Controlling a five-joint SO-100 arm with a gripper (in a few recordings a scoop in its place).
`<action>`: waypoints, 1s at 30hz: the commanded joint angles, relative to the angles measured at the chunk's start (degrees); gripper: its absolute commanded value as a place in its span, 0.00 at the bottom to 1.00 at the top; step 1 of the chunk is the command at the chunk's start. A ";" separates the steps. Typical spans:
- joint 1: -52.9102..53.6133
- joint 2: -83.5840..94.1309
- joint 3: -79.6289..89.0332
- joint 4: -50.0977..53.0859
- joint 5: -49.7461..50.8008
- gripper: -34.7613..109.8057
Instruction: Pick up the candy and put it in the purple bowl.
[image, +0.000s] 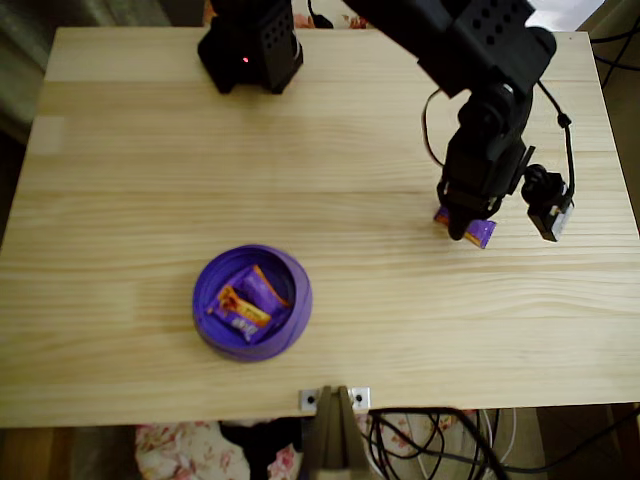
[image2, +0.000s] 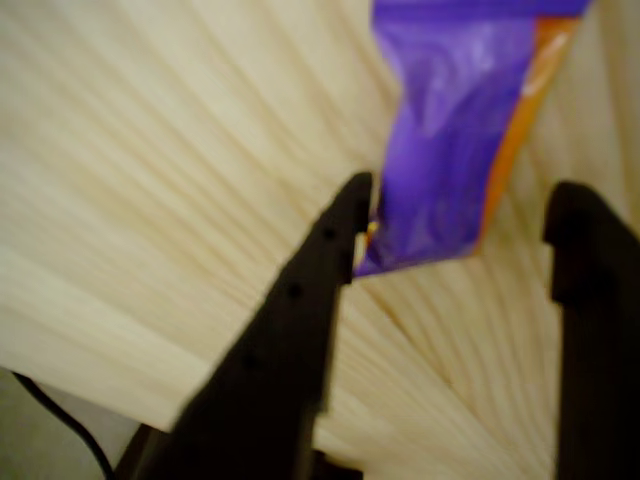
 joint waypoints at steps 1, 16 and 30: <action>0.70 3.43 0.26 -1.41 0.18 0.44; -0.70 2.64 0.88 -1.85 -0.26 0.37; -0.18 5.01 0.35 -0.44 -3.52 0.25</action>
